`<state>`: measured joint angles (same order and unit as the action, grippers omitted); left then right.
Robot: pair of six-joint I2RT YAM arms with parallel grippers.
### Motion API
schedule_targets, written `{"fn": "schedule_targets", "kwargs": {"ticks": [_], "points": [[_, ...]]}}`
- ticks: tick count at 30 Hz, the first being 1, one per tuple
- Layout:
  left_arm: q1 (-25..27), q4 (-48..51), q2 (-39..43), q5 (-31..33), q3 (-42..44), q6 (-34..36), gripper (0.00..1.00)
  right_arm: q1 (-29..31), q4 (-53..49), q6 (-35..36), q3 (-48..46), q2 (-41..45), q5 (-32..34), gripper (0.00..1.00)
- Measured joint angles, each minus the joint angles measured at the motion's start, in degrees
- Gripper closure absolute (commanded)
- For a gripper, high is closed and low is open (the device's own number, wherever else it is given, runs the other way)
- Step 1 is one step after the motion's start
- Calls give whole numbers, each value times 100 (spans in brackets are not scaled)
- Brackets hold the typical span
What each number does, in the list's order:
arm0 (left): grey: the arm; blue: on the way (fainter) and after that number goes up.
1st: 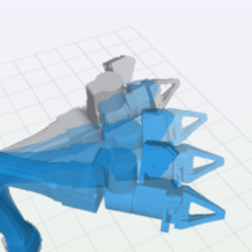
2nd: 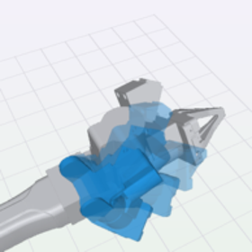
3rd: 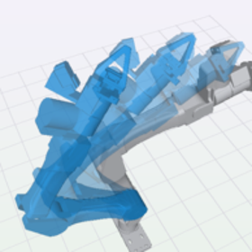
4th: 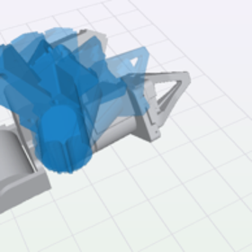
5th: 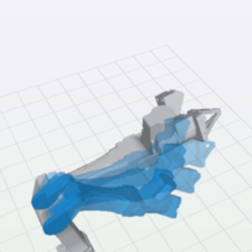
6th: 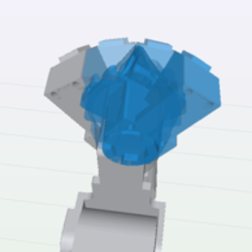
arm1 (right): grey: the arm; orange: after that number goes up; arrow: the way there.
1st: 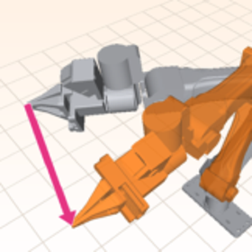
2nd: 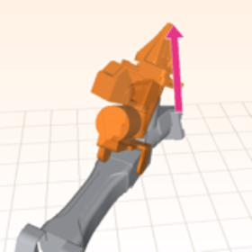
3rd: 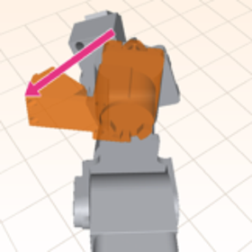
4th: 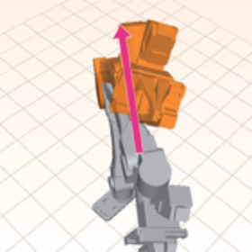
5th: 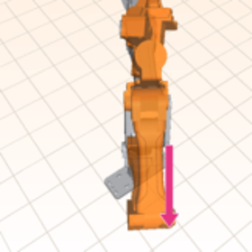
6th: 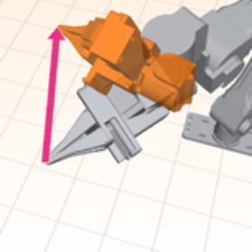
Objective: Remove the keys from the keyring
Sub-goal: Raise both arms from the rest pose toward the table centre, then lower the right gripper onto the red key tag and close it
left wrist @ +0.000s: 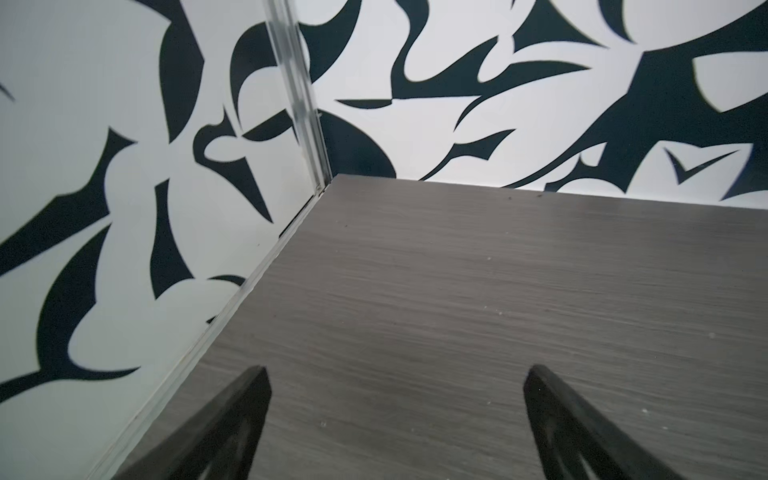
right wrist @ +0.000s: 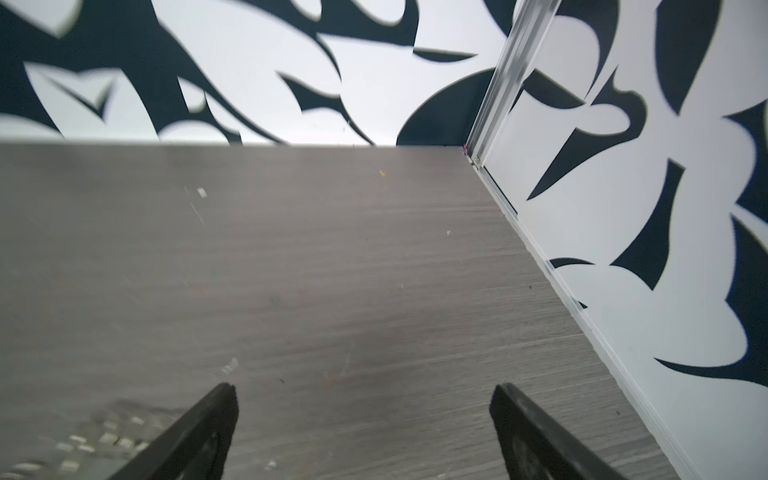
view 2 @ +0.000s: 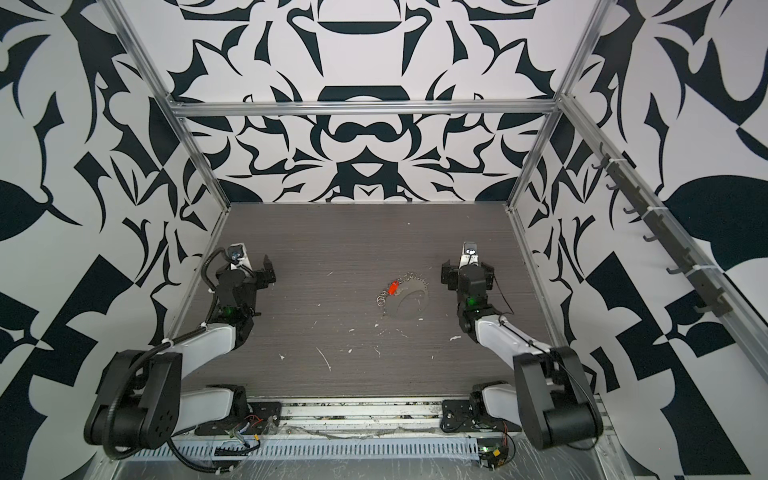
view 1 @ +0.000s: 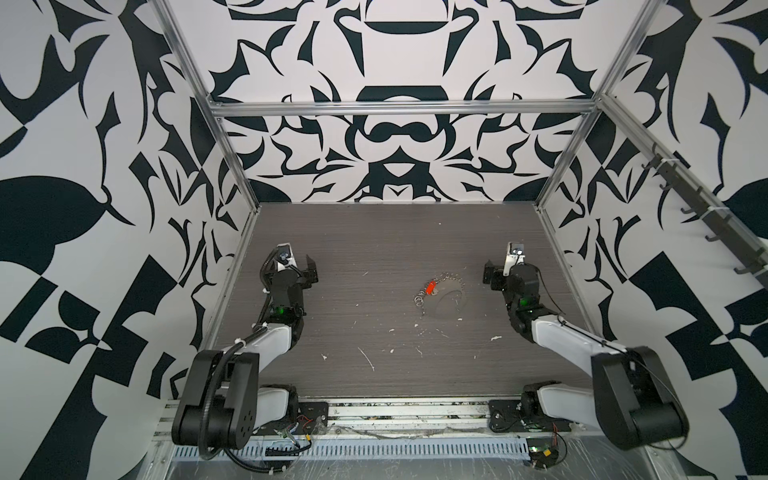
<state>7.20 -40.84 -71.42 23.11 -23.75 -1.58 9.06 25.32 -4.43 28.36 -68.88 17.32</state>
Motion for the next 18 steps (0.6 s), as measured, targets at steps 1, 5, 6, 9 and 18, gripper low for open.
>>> {"fn": "schedule_targets", "kwargs": {"ticks": [1, 5, 6, 9, 18], "points": [[35, 214, 76, -44, -155, -46, 1, 4, -387, -157, 219, 188, -101, 2], [216, 1069, 238, -264, -710, -254, 0, 46, -1810, -723, 949, 483, -627, 5], [299, 1259, 247, -304, -828, -304, 0, 70, -2118, -870, 1093, 481, -820, 7], [557, 1659, 249, -463, -1023, -501, 0, 179, -2798, -1351, 1351, 319, -1403, 15], [1434, 2164, 83, -929, -1038, -1294, 4, 1169, -3585, -2312, 2070, -1222, -2514, 27]]}}
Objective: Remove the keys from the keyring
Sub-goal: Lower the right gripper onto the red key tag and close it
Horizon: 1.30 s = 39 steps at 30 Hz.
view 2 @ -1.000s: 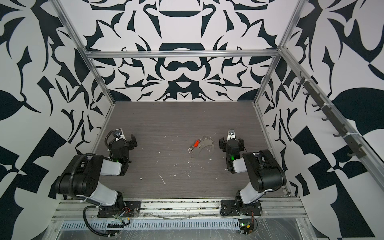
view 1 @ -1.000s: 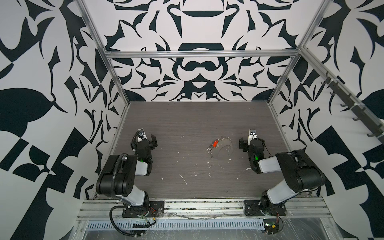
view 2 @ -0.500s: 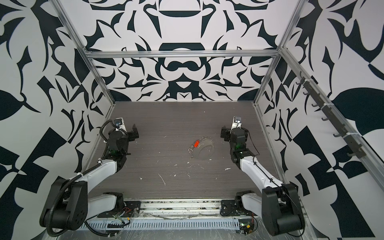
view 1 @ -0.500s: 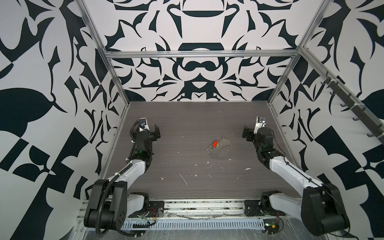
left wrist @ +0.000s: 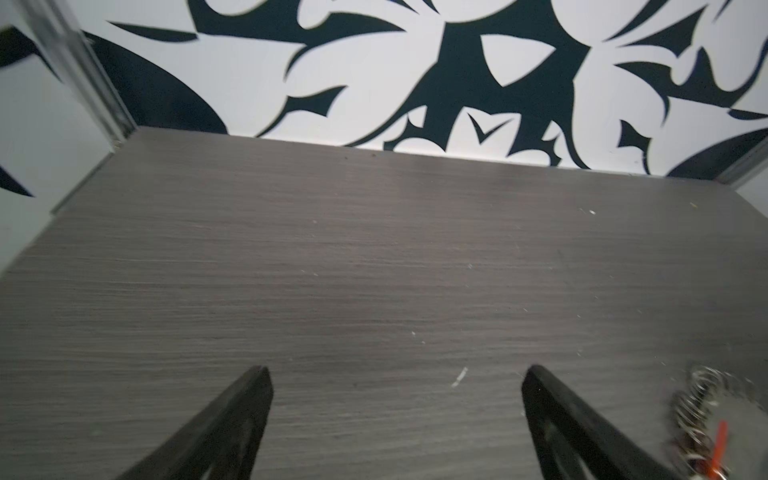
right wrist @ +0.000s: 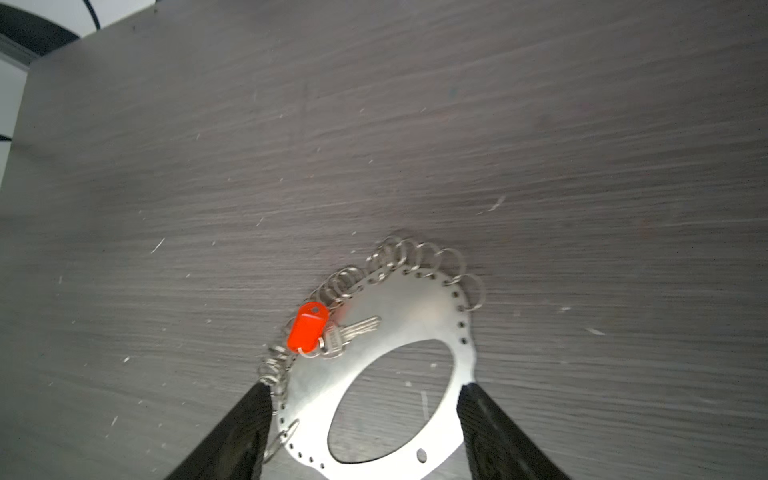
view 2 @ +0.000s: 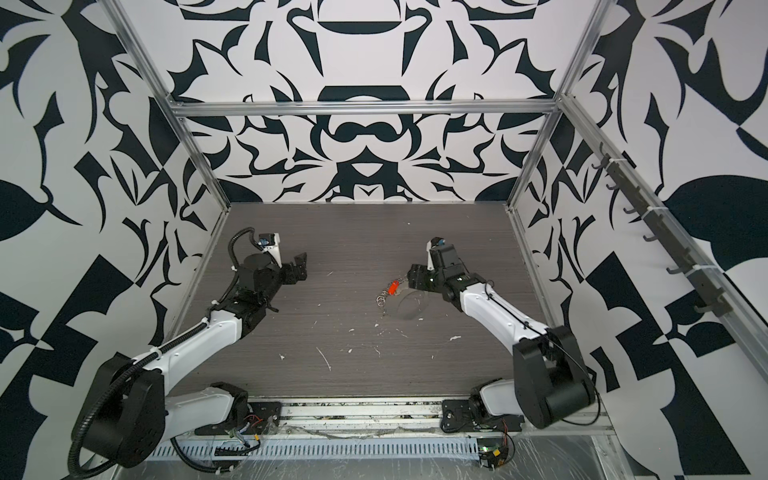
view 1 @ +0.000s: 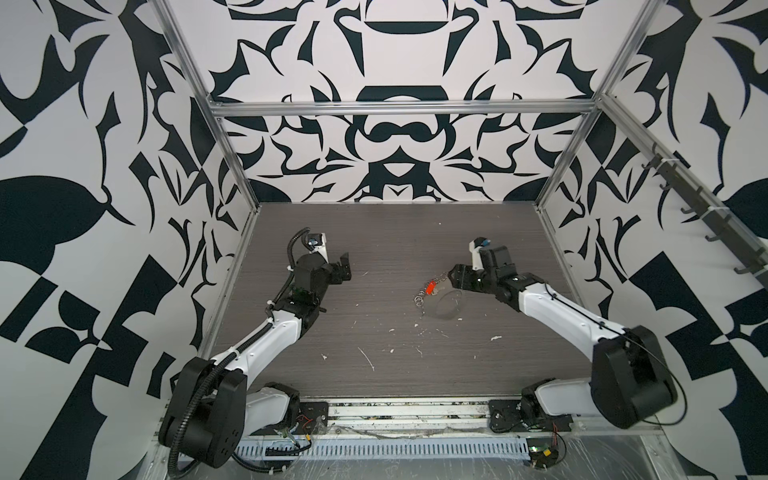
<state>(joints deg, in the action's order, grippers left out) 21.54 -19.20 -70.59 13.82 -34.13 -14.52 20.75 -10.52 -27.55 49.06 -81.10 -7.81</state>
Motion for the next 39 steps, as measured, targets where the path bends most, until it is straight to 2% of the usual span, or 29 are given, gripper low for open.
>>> {"fn": "schedule_targets", "kwargs": {"ticks": [4, 11, 24, 39], "points": [[337, 13, -402, -48, 0, -245, 6, 334, -227, -299, 697, -841, -44, 29], [778, -37, -964, -83, 0, -535, 7, 811, -638, -579, 1502, -1703, 627, 32], [907, -125, -1198, -101, 0, -675, 7, 1209, -1250, -629, 2308, -2815, 1241, 42], [909, -120, -1193, -127, 0, -699, 8, 1384, -1556, -533, 2201, -2492, 1515, 60]]}}
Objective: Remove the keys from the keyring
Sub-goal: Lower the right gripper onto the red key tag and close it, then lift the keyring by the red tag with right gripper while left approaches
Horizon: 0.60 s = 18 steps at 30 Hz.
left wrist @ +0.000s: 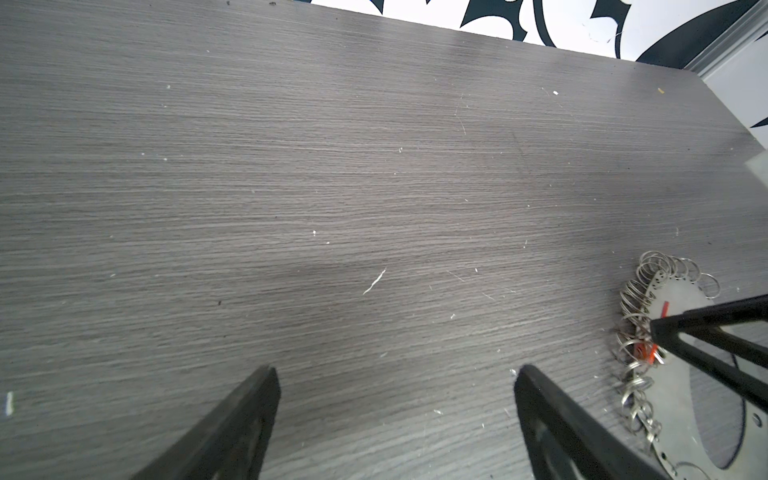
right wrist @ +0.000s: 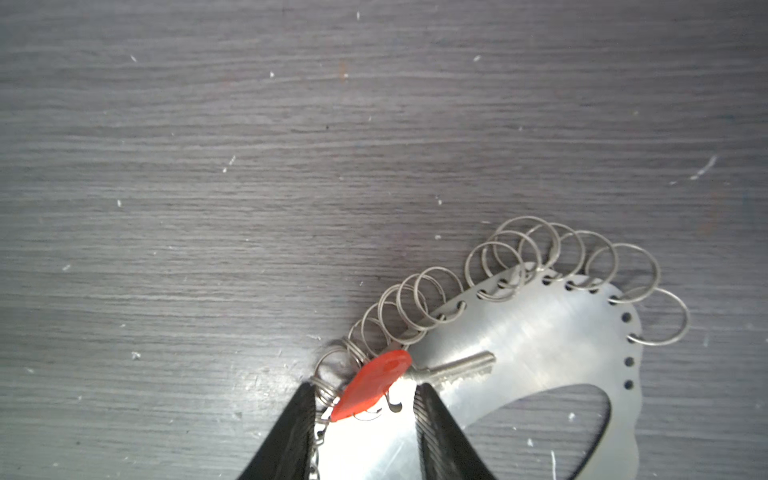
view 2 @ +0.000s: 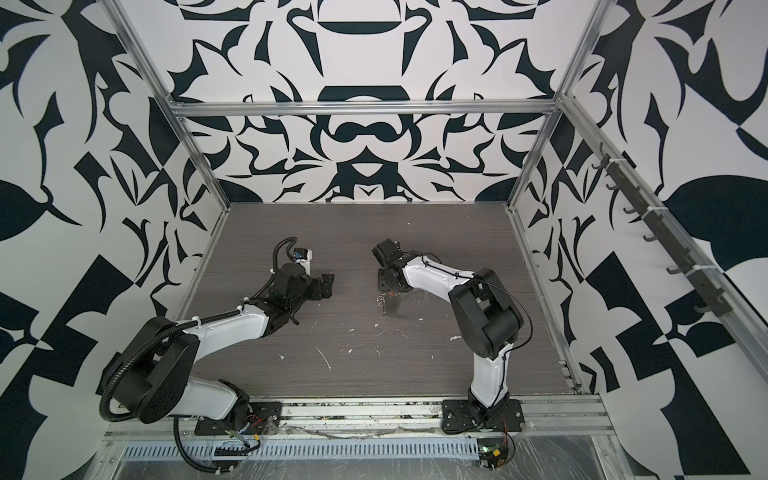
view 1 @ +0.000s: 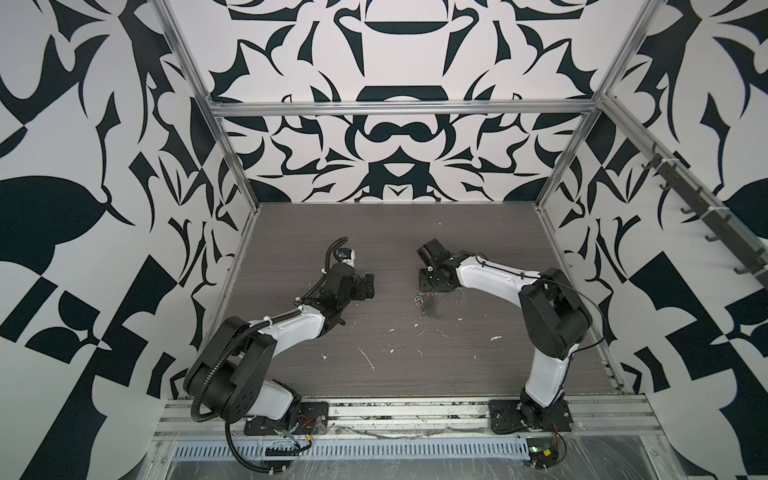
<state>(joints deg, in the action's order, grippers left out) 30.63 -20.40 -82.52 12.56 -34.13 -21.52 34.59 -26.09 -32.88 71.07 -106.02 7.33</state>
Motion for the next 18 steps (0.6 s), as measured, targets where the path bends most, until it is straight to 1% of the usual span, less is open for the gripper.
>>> {"fn": "schedule_targets", "kwargs": {"ticks": [7, 12, 15, 18], "points": [[4, 4, 0, -20, 0, -52, 8, -4, 42, -17, -87, 24, -20, 58], [15, 7, 11, -22, -2, -90, 8, -4, 216, -83, -85, -57, -85, 60], [15, 9, 39, -20, -2, -114, 9, -4, 282, -140, -85, -160, -127, 63], [20, 9, 61, -20, -2, -140, 9, -7, 369, -177, -87, -201, -205, 70]]}}
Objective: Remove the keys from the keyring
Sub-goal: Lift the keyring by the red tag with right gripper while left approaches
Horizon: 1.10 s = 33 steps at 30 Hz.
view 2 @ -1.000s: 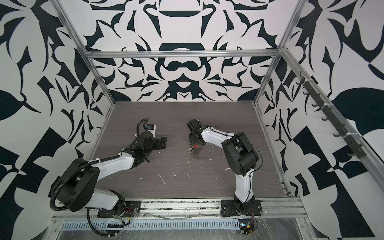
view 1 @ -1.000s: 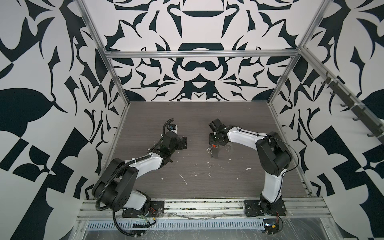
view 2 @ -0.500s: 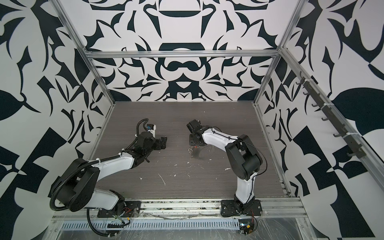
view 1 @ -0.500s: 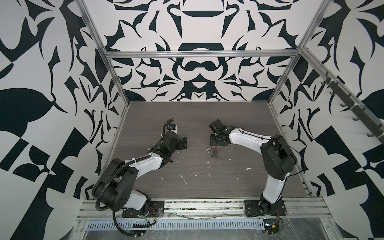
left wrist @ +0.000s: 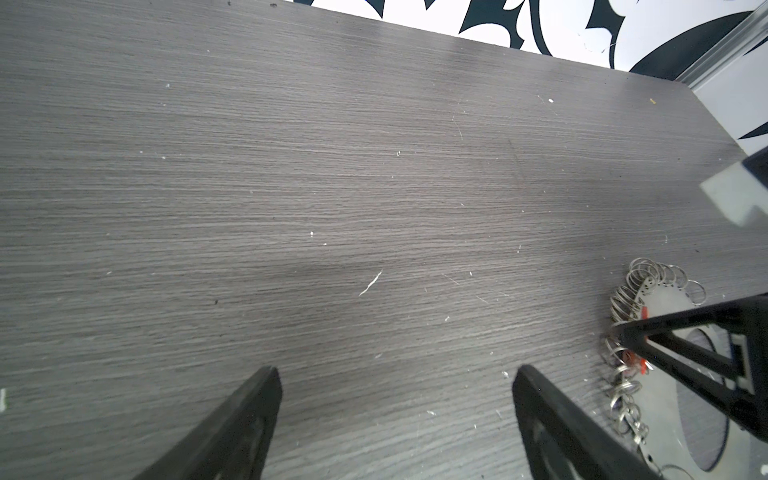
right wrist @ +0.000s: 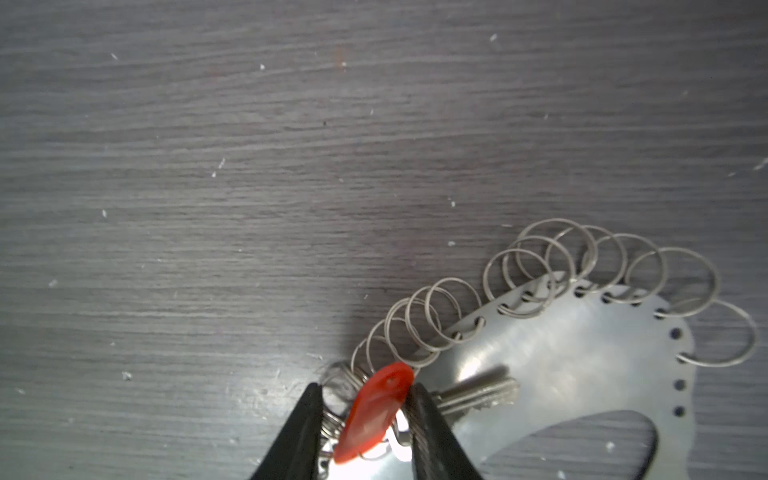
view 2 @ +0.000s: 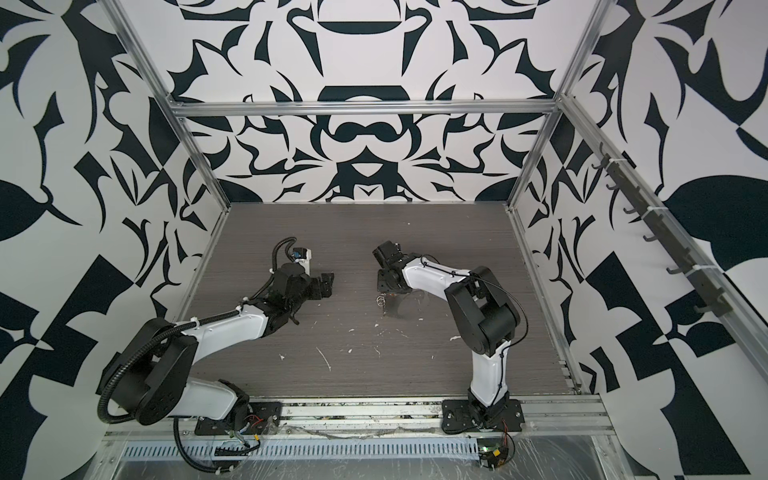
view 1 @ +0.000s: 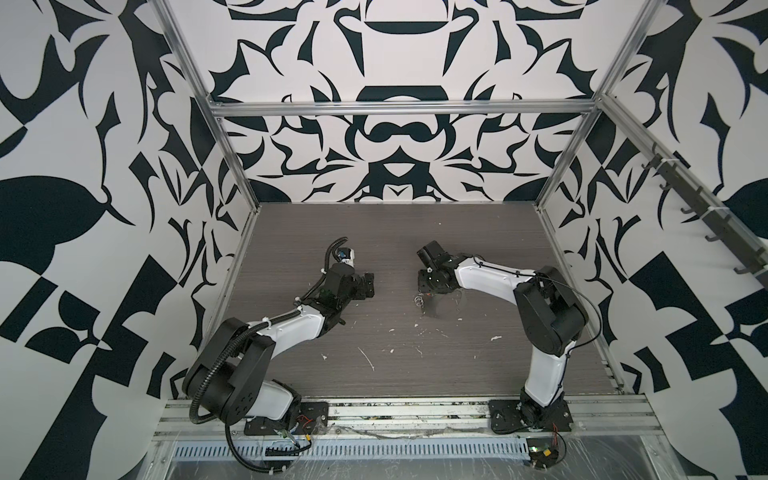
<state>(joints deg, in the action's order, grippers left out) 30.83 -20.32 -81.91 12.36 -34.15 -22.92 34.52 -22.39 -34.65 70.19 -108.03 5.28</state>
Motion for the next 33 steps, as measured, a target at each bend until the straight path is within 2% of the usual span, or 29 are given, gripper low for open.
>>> {"fn": "schedule_targets", "kwargs": {"ticks": [5, 12, 17, 19, 28, 33], "points": [[28, 2, 0, 0, -13, -24, 9, 0, 105, -35, 0, 0, -76, 83], [37, 4, 0, 0, -42, -24, 9, 0, 35, 9, 0, 2, 39, 91], [70, 28, 0, 2, -61, -26, 9, -2, -37, 37, -98, 125, 166, 93], [81, 59, 0, 0, -90, -24, 9, -2, -68, 44, -144, 212, 205, 100], [133, 238, 2, -57, -267, 4, 12, -2, -63, 120, -245, 531, 251, 100], [151, 232, 243, -664, -310, 514, 14, -2, -70, 420, -289, 1071, 219, 100]]}}
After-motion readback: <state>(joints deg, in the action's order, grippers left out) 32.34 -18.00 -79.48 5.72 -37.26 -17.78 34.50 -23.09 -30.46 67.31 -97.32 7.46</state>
